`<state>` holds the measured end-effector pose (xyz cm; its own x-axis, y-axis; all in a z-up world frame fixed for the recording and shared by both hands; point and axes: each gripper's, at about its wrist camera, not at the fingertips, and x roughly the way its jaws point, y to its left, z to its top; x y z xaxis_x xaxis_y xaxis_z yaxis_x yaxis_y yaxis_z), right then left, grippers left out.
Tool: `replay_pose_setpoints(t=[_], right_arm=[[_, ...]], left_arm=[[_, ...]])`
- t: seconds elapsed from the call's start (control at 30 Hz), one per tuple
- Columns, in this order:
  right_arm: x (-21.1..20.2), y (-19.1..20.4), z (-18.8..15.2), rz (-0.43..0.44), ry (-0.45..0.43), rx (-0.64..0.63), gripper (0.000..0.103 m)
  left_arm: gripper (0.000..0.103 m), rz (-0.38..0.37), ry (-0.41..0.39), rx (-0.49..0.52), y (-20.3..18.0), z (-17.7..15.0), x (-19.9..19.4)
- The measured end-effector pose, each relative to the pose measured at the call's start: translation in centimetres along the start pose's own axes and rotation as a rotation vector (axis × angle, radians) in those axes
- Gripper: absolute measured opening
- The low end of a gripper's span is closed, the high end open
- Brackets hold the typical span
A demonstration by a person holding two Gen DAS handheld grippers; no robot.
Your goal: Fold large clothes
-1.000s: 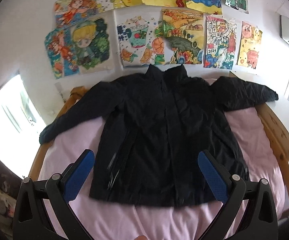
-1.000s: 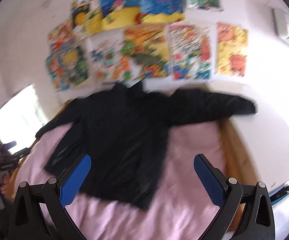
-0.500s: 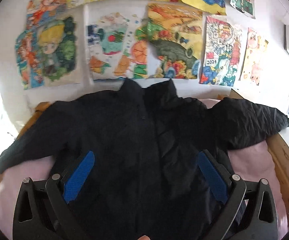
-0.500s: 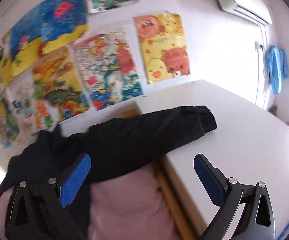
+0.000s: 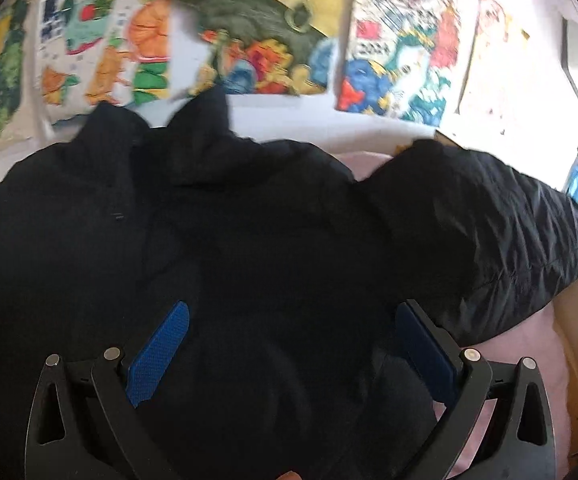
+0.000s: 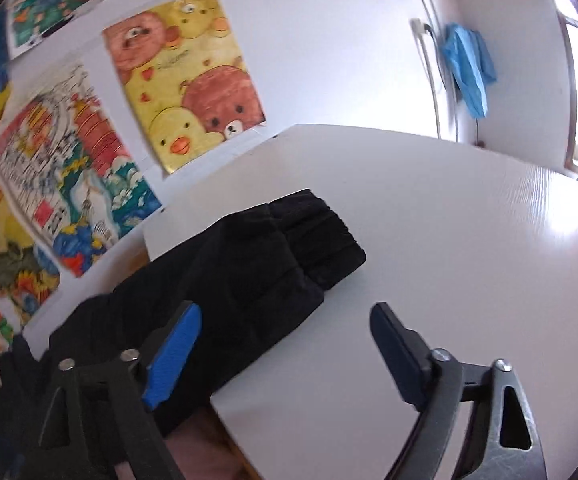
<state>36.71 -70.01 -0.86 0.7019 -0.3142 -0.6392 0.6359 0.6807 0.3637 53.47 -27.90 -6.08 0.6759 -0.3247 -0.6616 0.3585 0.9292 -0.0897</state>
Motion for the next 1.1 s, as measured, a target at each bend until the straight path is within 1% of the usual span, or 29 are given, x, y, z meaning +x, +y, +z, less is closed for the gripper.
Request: replay_pose_setpoints(t=[0.13, 0.2, 0.23, 0.3, 0.33, 0.37, 0.4, 0.47, 0.5, 0.53, 0.57, 0.6, 0.63, 0.7, 0.77, 0.8, 0.87, 1.0, 1.1], right_arm=[[1.6, 0.0, 0.1, -0.017, -0.001, 0.007, 0.082], [2.6, -0.1, 0.2, -0.034, 0.009, 0.026, 0.078], [2.9, -0.2, 0.2, -0.043, 0.011, 0.035, 0.077], [3.6, -0.5, 0.3, -0.078, 0.012, 0.063, 0.076], [4.0, -0.7, 0.6, -0.082, 0.012, 0.084, 0.075], [4.2, -0.8, 0.8, -0.083, 0.012, 0.096, 0.068], [4.4, -0.8, 1.0, -0.093, 0.011, 0.103, 0.063], [4.8, -0.6, 1.3, -0.121, 0.015, 0.096, 0.046], [4.8, -0.5, 1.5, -0.123, 0.011, 0.094, 0.042], [4.8, -0.5, 1.6, -0.119, 0.008, 0.095, 0.035], [4.6, -0.3, 1.7, -0.111, 0.002, 0.095, 0.025], [4.3, -0.2, 1.7, -0.106, -0.005, 0.093, 0.020], [3.9, 0.1, 1.7, -0.094, -0.016, 0.092, 0.014], [2.5, 1.0, 1.9, -0.061, -0.042, 0.083, 0.012], [0.6, 2.5, 2.4, -0.020, -0.081, 0.048, 0.011], [-0.4, 3.3, 2.6, -0.002, -0.099, 0.024, 0.011], [-2.6, 5.4, 3.2, 0.052, -0.142, -0.031, 0.011], [-6.4, 9.7, 3.5, 0.156, -0.196, -0.111, 0.010], [-9.2, 14.0, 2.9, 0.256, -0.238, -0.191, 0.010]], left_arm=[[0.102, -0.010, 0.028, 0.025, -1.2, -0.5, 2.7], [0.102, -0.005, 0.050, 0.025, -1.4, -0.5, 3.9], [0.102, -0.005, 0.061, 0.018, -1.3, -0.6, 4.4], [0.102, -0.011, 0.093, -0.006, -0.8, -0.7, 5.5], [0.102, -0.017, 0.119, -0.022, -0.4, -1.0, 6.2], [0.102, -0.024, 0.135, -0.032, -0.2, -1.1, 6.7], [0.102, -0.029, 0.149, -0.041, 0.1, -1.2, 7.0], [0.102, -0.038, 0.166, -0.058, 0.5, -1.2, 7.6], [0.102, -0.039, 0.171, -0.060, 0.6, -1.2, 7.7], [0.102, -0.039, 0.176, -0.060, 0.6, -1.2, 7.7], [0.102, -0.035, 0.185, -0.055, 0.6, -1.2, 8.0], [0.102, -0.030, 0.195, -0.049, 0.5, -1.2, 8.3], [0.102, -0.022, 0.210, -0.039, 0.5, -1.2, 8.5], [0.102, -0.028, 0.223, -0.030, 0.6, -0.9, 8.6], [0.102, -0.085, 0.207, -0.046, 1.5, -0.4, 7.8], [0.102, -0.101, 0.197, -0.054, 2.1, -0.3, 7.3], [0.102, -0.127, 0.177, -0.071, 3.7, 0.4, 5.9], [0.102, -0.185, 0.150, -0.097, 7.1, 2.2, 2.9], [0.102, -0.224, 0.112, -0.108, 9.8, 3.7, -0.6]])
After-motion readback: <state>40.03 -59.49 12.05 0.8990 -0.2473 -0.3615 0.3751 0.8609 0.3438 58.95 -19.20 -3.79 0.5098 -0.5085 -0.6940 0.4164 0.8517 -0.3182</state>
